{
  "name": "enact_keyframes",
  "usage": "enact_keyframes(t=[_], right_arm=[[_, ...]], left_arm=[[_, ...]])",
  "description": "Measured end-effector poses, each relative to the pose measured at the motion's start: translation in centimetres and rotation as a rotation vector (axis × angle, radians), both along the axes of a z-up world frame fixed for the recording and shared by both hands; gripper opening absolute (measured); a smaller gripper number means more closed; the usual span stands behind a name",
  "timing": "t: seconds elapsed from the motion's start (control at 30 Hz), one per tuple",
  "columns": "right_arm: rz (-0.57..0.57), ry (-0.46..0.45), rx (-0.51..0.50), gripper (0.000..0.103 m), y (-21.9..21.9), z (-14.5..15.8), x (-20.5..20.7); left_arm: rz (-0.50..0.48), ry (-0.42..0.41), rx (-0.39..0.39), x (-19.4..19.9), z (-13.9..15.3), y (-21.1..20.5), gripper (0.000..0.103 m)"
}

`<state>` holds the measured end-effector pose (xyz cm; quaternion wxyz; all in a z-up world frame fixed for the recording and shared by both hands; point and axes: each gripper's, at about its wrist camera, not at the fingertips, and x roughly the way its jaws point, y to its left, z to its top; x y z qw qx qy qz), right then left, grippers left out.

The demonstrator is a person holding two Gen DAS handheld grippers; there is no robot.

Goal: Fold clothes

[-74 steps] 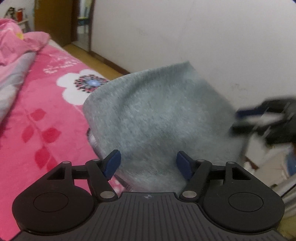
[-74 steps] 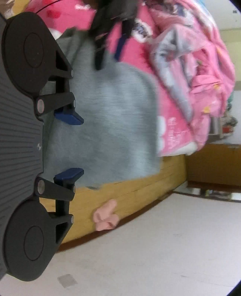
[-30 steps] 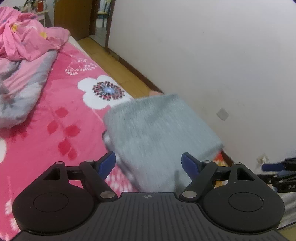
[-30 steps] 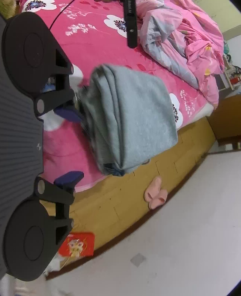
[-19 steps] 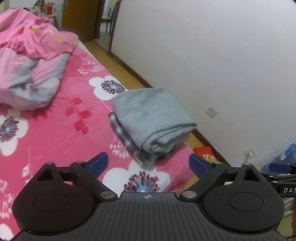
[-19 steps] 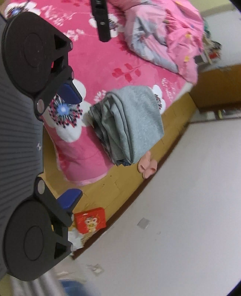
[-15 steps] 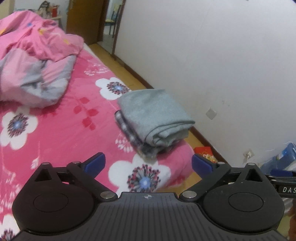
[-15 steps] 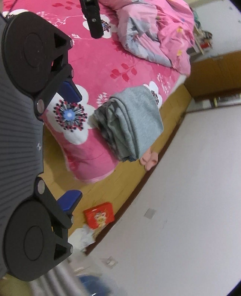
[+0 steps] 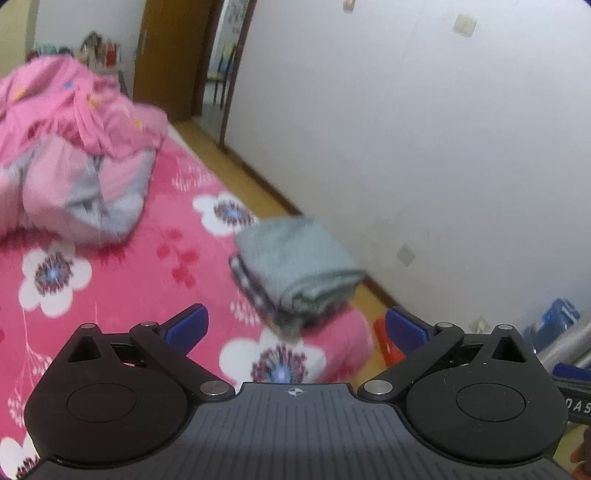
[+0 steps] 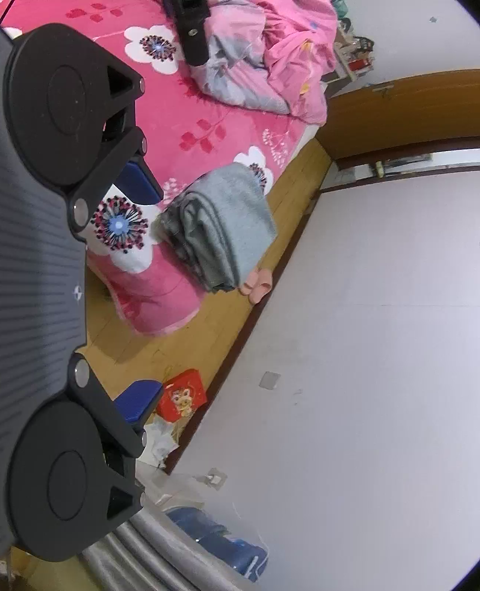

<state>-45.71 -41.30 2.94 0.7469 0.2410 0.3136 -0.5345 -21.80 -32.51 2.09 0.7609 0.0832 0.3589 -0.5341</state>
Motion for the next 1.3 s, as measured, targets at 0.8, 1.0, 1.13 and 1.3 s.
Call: enact_keyframes(t=[0.8, 1.0, 1.13, 1.3], right_arm=[[0.133, 0.175, -0.026, 0.103, -2.5, -1.1, -0.6], [0.095, 0.206, -0.040, 0.103, -3.3, -1.1, -2.9], [0.059, 0.212, -0.022, 0.103, -3.9, -1.2, -4.5], [0.020, 0.209, 0.001, 0.103, -4.9, -1.5, -5.7]], left_arm=[[0.157, -0.038, 0.159, -6.7, 0.5, -3.6, 0.103], [0.155, -0.033, 0.196, -8.7, -0.3, -4.9, 0.103], [0.157, -0.028, 0.207, -9.9, -0.7, -5.6, 0.103], [0.142, -0.034, 0.225, -11.0, -0.9, -6.7, 0.103]])
